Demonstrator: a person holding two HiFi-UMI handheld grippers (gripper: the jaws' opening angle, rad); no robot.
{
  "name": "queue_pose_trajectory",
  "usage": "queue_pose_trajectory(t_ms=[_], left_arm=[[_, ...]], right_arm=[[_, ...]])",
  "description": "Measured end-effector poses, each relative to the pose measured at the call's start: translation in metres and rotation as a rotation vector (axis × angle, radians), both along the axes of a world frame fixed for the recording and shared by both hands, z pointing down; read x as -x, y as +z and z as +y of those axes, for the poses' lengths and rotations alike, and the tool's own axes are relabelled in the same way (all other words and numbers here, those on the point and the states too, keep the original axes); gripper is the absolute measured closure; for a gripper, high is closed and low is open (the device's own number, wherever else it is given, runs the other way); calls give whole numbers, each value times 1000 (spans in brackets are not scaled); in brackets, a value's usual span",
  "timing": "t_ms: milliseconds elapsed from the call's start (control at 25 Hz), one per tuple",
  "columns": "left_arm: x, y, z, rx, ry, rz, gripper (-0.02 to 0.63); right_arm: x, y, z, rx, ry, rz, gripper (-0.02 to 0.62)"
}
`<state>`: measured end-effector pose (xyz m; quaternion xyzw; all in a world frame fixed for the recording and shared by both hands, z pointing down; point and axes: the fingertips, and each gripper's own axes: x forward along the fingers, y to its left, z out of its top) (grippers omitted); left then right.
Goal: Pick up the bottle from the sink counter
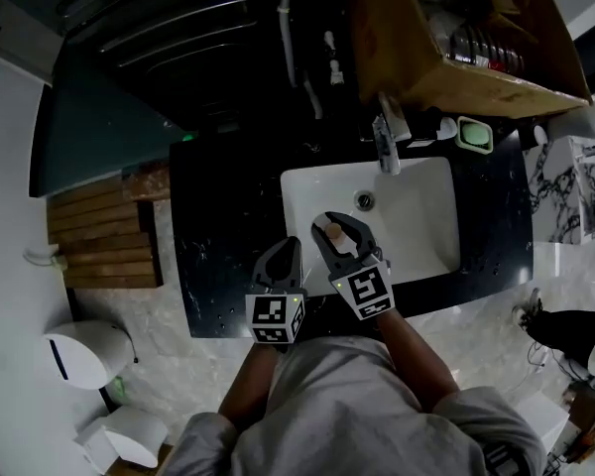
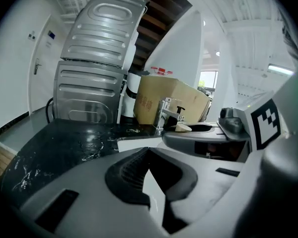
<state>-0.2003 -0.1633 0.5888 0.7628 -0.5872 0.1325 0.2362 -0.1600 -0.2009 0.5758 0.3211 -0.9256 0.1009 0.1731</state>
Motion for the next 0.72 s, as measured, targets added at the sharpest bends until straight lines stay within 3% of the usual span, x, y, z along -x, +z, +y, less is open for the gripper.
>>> queue_pose_trajectory(t_ms=[720], left_arm=[[-134, 11, -41, -3, 268, -1, 592]], right_arm=[[-158, 5, -15, -5, 282, 37, 470]])
